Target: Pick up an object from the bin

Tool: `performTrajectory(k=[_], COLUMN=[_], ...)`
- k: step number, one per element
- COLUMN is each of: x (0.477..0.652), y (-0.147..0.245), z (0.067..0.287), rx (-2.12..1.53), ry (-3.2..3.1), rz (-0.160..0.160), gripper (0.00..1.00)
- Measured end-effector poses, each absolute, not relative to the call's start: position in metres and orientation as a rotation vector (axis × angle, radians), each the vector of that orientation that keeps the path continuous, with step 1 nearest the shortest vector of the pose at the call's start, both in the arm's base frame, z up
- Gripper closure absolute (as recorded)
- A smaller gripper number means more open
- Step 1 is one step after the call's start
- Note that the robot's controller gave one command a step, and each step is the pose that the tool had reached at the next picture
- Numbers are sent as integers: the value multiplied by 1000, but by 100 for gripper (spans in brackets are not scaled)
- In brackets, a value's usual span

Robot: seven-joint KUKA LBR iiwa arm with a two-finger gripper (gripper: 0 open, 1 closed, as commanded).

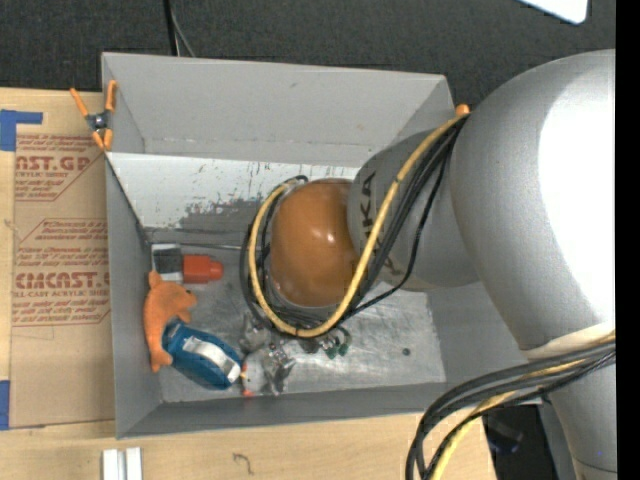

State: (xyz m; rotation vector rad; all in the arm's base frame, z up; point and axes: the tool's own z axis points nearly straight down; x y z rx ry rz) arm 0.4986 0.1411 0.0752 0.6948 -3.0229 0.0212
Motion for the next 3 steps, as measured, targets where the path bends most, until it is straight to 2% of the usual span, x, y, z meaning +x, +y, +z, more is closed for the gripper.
performTrajectory(k=[1,2,3], x=[499,502,498], y=[141,148,92], z=[75,108,203], rx=[695,766,763], ry=[-3023,-3030,-3049], rz=[21,6,-1], gripper=[100,100,100])
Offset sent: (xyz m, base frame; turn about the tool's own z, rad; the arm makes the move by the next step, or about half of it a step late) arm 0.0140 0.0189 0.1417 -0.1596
